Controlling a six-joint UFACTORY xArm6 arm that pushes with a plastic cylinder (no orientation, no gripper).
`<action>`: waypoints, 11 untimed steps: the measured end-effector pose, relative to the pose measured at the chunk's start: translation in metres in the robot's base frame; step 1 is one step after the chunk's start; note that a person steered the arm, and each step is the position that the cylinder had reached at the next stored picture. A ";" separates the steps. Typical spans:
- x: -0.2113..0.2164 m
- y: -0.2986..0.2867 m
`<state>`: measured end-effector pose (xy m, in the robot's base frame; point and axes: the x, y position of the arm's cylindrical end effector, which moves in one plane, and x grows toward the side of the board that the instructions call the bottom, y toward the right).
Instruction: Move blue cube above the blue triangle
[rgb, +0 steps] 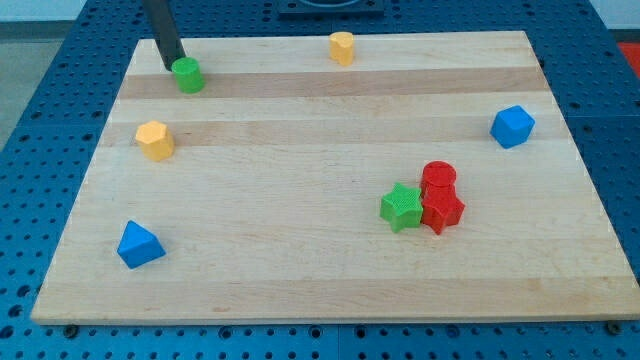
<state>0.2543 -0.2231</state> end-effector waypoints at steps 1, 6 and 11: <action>0.019 0.024; 0.094 0.030; 0.148 0.126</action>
